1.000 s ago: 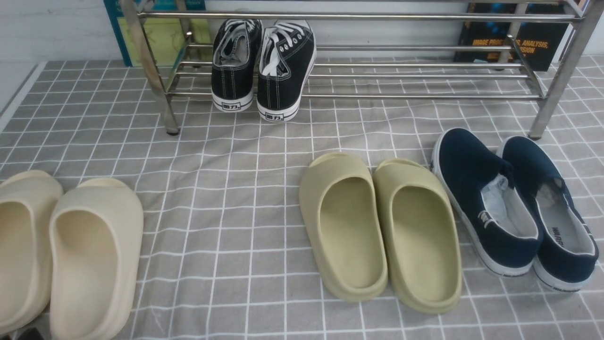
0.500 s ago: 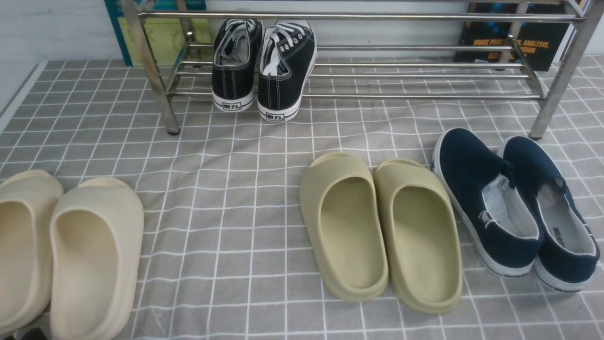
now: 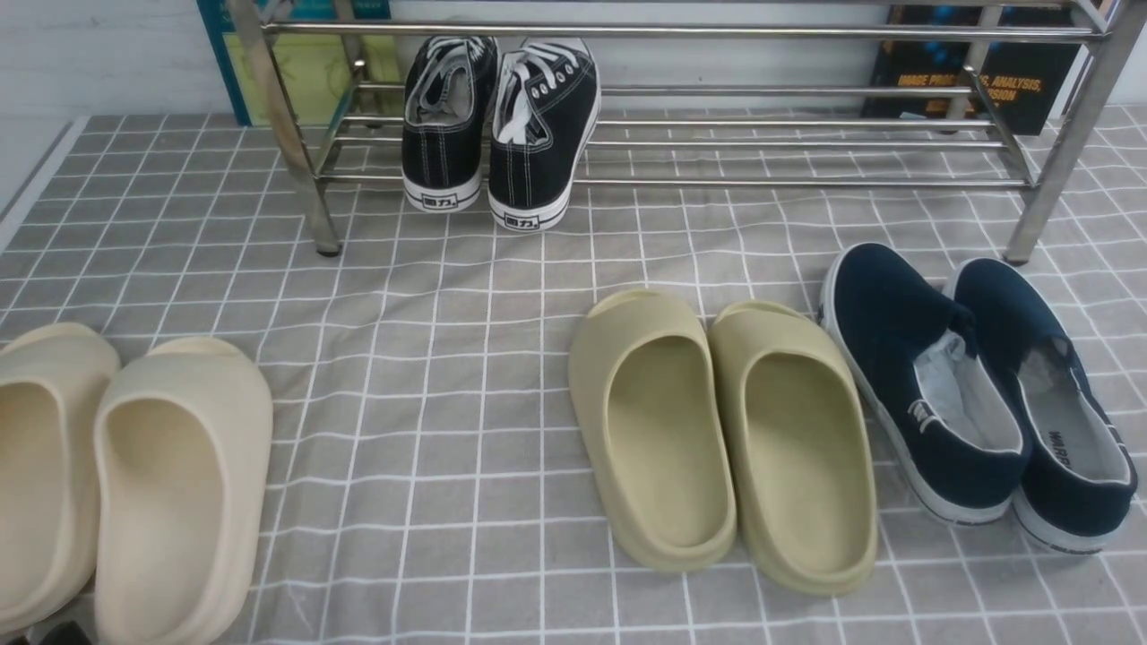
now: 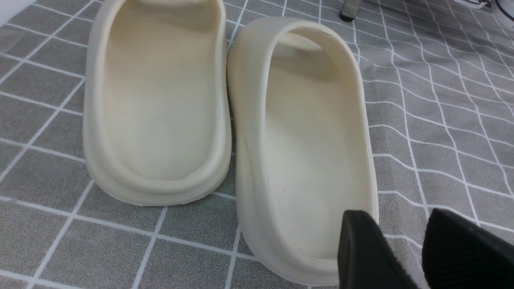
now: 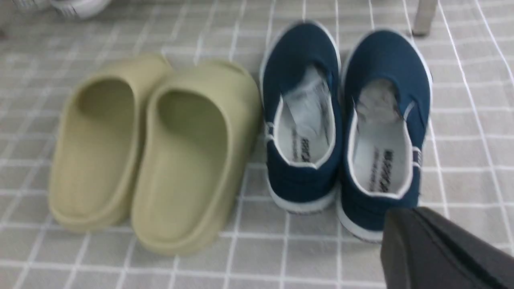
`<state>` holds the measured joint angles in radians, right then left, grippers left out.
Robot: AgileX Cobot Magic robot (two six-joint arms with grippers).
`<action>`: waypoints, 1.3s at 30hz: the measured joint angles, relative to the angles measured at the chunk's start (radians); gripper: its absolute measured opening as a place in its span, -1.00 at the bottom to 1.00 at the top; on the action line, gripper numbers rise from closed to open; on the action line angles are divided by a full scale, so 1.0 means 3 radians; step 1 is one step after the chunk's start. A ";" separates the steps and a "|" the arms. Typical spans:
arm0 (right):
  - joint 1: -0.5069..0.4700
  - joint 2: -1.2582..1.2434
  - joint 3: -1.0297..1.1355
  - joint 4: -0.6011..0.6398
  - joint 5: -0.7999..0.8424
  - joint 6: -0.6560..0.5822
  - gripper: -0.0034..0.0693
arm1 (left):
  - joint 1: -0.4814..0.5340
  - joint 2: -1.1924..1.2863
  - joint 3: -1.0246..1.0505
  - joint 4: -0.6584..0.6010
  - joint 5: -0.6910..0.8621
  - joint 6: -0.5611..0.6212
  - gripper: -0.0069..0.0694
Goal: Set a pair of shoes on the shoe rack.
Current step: Use the right arm to grab the shoe closest to it
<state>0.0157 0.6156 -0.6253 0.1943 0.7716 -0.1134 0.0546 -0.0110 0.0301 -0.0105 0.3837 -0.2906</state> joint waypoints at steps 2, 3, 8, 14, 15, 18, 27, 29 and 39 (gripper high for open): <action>0.0065 0.0440 -0.0347 -0.0105 0.0387 0.0000 -0.91 | 0.0000 0.0000 0.0000 -0.0002 0.0000 0.0000 -0.19; 0.0137 0.0636 -0.0522 -0.0135 0.0564 0.0000 -0.91 | 0.0000 0.0000 0.0000 -0.0002 0.0000 0.0000 -0.19; 0.0561 0.1446 -0.1018 -0.0313 0.0909 -0.0002 -0.89 | 0.0000 0.0000 0.0000 -0.0002 0.0000 0.0000 -0.19; 0.0883 0.2286 -0.1442 -0.0448 0.1054 0.0014 -0.63 | 0.0000 0.0000 0.0000 -0.0002 0.0000 0.0000 -0.19; 0.0887 0.2345 -0.1481 -0.0455 0.1054 0.0014 -0.56 | 0.0000 0.0000 0.0000 -0.0002 0.0000 0.0000 -0.19; 0.0895 0.2728 -0.1624 -0.0501 0.1024 0.0014 -0.24 | 0.0000 0.0000 0.0000 -0.0002 0.0000 0.0000 -0.19; 0.0898 0.3621 -0.1766 -0.0836 0.0611 0.0011 0.50 | 0.0000 0.0000 0.0000 -0.0002 0.0000 0.0000 -0.19; 0.0901 0.3731 -0.1791 -0.0841 0.0574 0.0011 0.42 | 0.0000 0.0000 0.0000 -0.0002 0.0000 0.0000 -0.19; 0.0916 0.3782 -0.1799 -0.0679 0.0517 -0.0003 -0.78 | 0.0000 0.0000 0.0000 -0.0004 0.0000 0.0000 -0.19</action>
<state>0.2904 1.7502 -1.1649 -0.0094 0.9266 -0.1145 0.0546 -0.0110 0.0301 -0.0117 0.3837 -0.2906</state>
